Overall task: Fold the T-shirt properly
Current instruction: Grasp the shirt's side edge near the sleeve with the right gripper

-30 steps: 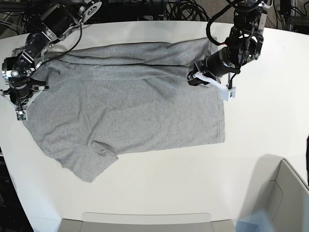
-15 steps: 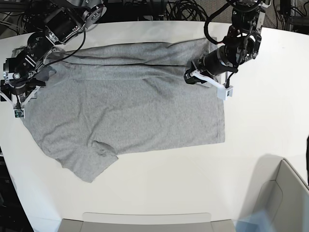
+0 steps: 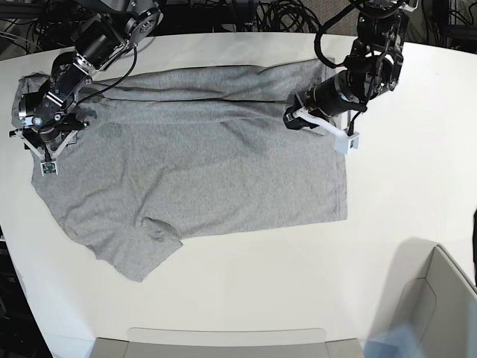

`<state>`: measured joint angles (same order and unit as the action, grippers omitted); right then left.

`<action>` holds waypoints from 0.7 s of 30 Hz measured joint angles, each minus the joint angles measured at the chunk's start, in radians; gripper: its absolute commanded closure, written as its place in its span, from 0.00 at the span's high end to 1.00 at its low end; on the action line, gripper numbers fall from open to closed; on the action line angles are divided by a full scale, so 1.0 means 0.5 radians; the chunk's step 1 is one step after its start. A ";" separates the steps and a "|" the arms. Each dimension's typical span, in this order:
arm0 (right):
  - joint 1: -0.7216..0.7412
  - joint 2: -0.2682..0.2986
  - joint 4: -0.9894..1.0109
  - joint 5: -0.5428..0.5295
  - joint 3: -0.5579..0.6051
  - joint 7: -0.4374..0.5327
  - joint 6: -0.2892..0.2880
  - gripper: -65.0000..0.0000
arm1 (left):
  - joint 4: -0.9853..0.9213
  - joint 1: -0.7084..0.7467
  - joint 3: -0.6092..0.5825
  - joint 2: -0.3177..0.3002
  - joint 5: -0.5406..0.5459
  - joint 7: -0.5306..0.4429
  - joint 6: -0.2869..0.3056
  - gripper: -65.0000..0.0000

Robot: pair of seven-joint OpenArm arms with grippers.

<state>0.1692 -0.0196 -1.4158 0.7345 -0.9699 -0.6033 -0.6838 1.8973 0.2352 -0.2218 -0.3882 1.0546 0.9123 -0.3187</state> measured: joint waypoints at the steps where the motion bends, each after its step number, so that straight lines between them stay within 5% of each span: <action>1: -0.001 0.009 0.021 -0.007 0.005 0.017 0.001 0.29 | 0.000 -0.001 0.000 0.000 -0.001 -0.001 0.000 0.00; 5: 0.011 0.014 0.050 -0.019 0.006 0.024 0.000 0.00 | 0.000 -0.005 0.000 0.000 0.000 -0.001 0.000 0.00; 14: 0.003 -0.011 -0.420 0.008 0.008 -0.044 0.000 0.00 | 0.000 -0.007 0.000 0.000 0.001 -0.001 0.000 0.00; 21: 0.123 -0.032 -0.422 0.021 0.006 -0.060 0.000 0.00 | 0.000 -0.011 0.000 0.000 0.000 -0.001 0.000 0.00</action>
<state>0.2306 -0.0357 -1.6268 0.7448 -0.9668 -0.6331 -0.6838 1.8973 0.2298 -0.2218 -0.3882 1.0546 0.9119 -0.3187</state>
